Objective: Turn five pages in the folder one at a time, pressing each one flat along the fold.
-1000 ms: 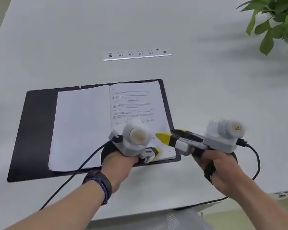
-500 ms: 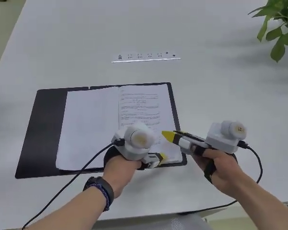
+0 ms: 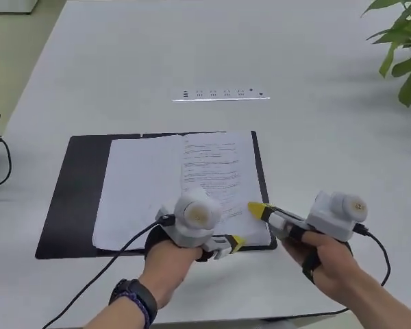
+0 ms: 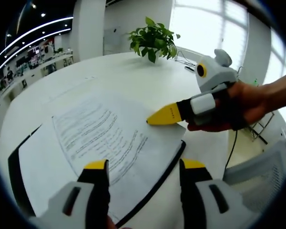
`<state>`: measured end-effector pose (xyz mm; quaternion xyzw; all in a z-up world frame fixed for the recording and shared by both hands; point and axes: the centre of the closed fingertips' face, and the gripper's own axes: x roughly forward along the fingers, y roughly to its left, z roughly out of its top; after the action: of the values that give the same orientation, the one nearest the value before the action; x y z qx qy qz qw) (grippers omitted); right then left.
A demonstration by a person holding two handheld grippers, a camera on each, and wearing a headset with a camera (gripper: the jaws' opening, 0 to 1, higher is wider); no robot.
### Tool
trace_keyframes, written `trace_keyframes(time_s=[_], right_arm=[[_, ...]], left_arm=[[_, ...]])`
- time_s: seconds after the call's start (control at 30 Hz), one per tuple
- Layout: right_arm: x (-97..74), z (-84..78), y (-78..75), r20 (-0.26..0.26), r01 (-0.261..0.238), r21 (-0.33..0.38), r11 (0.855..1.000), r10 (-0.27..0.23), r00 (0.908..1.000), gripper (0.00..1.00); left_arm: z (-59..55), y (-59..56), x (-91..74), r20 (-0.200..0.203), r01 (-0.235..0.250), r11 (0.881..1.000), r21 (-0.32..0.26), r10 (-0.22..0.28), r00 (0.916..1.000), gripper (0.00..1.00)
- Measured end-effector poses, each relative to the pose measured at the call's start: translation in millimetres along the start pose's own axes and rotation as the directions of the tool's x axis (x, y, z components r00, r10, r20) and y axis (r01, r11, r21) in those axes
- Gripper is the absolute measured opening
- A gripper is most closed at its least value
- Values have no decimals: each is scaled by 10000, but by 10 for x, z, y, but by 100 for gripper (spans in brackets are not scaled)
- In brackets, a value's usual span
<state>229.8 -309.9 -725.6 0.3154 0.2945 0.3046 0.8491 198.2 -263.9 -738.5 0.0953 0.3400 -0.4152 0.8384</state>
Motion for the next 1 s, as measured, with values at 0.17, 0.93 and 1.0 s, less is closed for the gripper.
trace_keyframes(time_s=[0.17,0.93,1.0], right_arm=[[66,73,130,240,-241,-1,9997,241,9994,0],[411,122,713,674,-840,137,9964,828,9943,0],[445,132,772,715,-928,123,9956,917,9932,0]], left_arm=[[30,93,-178,133,-255,9995,192,253,9996,61],[-31,458,-898,938,-1345,9897,-493,1387,9859,62],[-54,472,-954,973,-1396,9889,-504,1439,9848,62]])
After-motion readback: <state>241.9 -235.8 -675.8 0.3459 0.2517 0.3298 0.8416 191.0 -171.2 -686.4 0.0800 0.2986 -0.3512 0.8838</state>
